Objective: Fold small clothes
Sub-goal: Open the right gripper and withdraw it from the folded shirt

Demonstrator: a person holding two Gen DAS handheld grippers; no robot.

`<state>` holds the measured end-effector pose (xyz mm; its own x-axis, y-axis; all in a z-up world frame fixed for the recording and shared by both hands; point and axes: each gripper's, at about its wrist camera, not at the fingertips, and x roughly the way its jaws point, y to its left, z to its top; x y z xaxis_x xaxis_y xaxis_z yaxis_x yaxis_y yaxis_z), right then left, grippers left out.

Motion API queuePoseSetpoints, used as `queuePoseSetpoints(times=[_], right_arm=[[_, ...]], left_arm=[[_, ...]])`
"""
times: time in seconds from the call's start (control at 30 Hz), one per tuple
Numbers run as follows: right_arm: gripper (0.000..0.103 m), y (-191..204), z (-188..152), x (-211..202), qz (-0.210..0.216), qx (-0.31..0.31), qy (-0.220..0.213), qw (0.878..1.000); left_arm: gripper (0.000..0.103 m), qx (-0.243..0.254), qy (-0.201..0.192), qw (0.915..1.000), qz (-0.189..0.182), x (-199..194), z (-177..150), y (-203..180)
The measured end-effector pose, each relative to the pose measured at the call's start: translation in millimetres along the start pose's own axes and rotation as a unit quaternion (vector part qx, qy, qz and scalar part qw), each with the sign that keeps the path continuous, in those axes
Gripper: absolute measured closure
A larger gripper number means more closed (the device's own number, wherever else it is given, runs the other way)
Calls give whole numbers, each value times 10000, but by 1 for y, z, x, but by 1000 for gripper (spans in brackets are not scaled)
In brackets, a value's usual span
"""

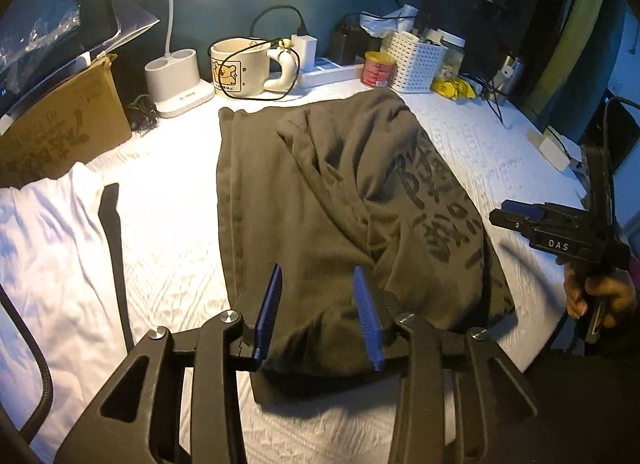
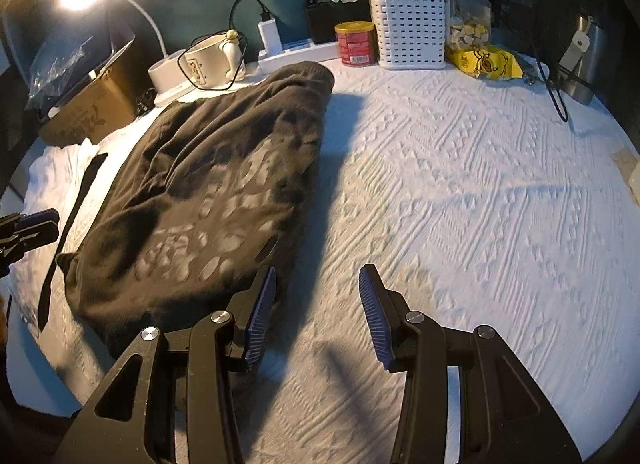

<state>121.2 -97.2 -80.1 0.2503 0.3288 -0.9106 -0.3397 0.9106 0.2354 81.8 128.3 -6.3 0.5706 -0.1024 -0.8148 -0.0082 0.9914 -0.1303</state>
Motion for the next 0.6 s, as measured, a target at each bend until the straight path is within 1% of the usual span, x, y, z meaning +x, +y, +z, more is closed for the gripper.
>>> queuePoseSetpoints(times=[0.1,0.2,0.3,0.43,0.6], right_arm=[[57,-3,7,1,41,-26,-40,10000],[57,-8,13,4,57,-2,-66,10000],[57,-13,20,7,46,30,-89,9999],[57,-17,29,14,13,58,-75,10000],[57,-19,41,26,-28,32,-25,10000]], left_arm=[[66,-35,2,10000,39,8,8,1],[66,-72,41,9997,211,19,18,7],[66,-136,25,9996,242,27,30,14],[66,-156,-27,9998,157,37,46,18],[66,-270,-72,9994,-213,58,64,24]])
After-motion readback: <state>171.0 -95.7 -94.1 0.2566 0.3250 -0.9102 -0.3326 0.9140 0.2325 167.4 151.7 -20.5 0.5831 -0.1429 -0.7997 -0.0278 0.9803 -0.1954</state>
